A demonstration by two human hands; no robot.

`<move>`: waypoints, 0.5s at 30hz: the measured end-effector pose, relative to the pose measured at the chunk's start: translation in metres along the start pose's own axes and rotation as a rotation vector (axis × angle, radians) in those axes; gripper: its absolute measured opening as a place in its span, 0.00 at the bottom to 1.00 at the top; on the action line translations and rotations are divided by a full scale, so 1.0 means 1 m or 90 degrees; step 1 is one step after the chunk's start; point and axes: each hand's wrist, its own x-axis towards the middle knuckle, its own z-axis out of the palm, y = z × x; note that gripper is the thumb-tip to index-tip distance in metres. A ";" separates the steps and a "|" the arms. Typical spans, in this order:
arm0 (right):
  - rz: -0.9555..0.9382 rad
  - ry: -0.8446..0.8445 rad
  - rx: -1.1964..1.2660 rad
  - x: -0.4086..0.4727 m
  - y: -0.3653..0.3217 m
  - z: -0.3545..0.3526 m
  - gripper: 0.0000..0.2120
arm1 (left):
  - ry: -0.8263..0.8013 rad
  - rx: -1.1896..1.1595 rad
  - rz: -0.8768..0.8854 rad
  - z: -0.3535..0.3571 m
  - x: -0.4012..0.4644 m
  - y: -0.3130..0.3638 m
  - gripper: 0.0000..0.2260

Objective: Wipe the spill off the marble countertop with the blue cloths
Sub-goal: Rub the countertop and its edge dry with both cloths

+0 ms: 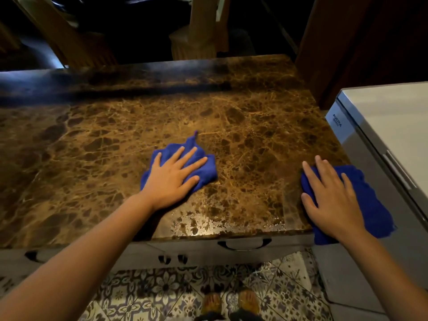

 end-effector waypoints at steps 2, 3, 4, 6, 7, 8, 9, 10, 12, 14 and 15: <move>-0.007 0.004 0.003 0.000 -0.001 -0.001 0.31 | -0.011 -0.008 0.062 0.004 -0.016 0.018 0.22; -0.009 0.006 0.004 0.000 -0.001 -0.001 0.31 | -0.014 -0.010 0.092 0.006 -0.024 0.026 0.22; -0.009 0.008 0.007 0.000 -0.001 -0.001 0.31 | -0.016 -0.009 0.117 0.007 -0.031 0.033 0.22; -0.008 0.011 0.011 0.000 -0.001 -0.001 0.30 | -0.016 -0.006 0.154 0.008 -0.045 0.046 0.22; -0.007 0.012 0.012 0.000 -0.001 -0.001 0.30 | -0.013 -0.003 0.168 0.008 -0.050 0.051 0.22; -0.007 0.012 0.013 -0.001 -0.001 -0.001 0.30 | -0.010 -0.001 0.178 0.007 -0.055 0.056 0.22; -0.007 0.011 0.013 0.000 -0.001 -0.002 0.30 | -0.008 0.000 0.186 0.006 -0.059 0.060 0.22; -0.007 0.010 0.012 0.000 -0.001 -0.002 0.30 | -0.004 0.002 0.194 0.005 -0.063 0.063 0.22; -0.008 0.007 0.011 0.000 -0.001 -0.002 0.30 | 0.006 0.020 0.212 0.004 -0.069 0.067 0.22; -0.006 0.007 0.012 0.000 -0.002 -0.003 0.30 | 0.001 0.020 0.232 0.004 -0.075 0.068 0.22; -0.006 0.008 0.014 -0.001 -0.002 -0.003 0.30 | -0.004 0.011 0.244 0.004 -0.079 0.068 0.22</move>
